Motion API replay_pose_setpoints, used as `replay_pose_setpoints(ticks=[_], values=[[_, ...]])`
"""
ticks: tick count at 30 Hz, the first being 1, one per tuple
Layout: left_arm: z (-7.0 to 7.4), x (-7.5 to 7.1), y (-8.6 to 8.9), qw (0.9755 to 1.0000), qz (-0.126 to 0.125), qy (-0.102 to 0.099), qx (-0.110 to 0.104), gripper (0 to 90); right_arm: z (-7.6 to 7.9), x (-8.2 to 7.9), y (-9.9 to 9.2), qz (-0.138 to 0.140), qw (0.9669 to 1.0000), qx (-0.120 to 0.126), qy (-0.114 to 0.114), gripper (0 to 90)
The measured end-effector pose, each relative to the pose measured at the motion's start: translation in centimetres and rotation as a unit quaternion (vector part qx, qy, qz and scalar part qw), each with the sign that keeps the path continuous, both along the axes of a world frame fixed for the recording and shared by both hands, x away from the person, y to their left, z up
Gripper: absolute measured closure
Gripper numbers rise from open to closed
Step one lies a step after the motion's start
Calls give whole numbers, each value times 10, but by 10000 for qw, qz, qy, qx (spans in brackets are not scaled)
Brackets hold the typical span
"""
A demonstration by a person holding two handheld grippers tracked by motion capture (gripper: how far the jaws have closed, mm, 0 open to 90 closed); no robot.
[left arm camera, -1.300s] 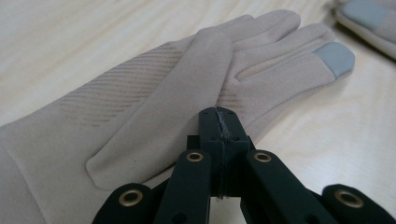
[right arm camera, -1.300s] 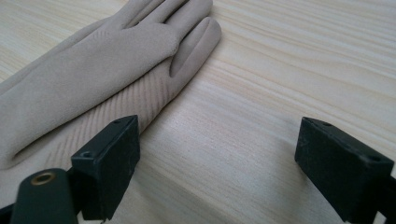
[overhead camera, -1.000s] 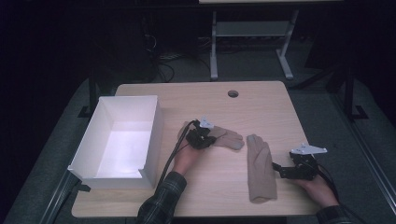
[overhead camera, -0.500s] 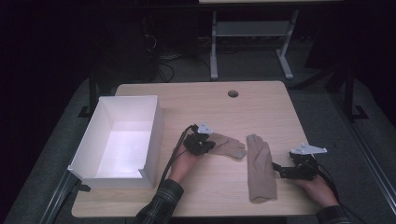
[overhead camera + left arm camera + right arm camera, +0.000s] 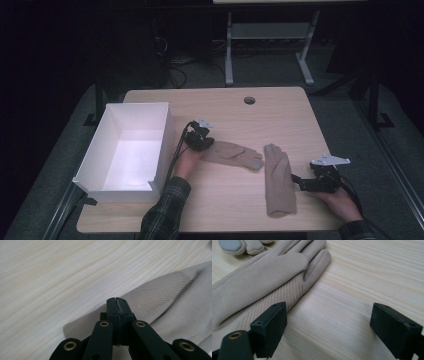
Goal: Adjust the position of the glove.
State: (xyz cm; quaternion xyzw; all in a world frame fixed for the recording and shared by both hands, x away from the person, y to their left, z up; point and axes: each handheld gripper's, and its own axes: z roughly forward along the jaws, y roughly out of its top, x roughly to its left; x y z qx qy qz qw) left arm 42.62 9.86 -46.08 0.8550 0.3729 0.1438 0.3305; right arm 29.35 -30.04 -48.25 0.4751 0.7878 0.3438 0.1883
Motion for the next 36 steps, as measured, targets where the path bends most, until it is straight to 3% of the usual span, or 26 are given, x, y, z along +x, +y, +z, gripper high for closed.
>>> replay_pose_setpoints(ticks=[4, 12, 17, 24, 31, 36], values=[[0, -8, -5, 9998, -85, -12, 190, 897, 0, 0, 0, 1, 10000, 0, 1, 138], [2, -26, -2, 9996, -96, 101, 236, 896, 0, 0, 0, 8, 10000, -4, -3, 138], [3, -41, 3, 9995, -96, 274, 153, 897, 0, 0, 0, 7, 10000, -3, -3, 138], [5, -62, 6, 9986, -310, 419, 71, 896, 0, 0, 0, 8, 10000, -4, -3, 138], [5, -83, 5, 9963, -633, 582, 2, 896, 0, 0, 0, 8, 10000, -5, -4, 139], [3, -99, 3, 9932, -854, 751, -254, 896, 0, 0, 0, 8, 10000, -4, -3, 138]])
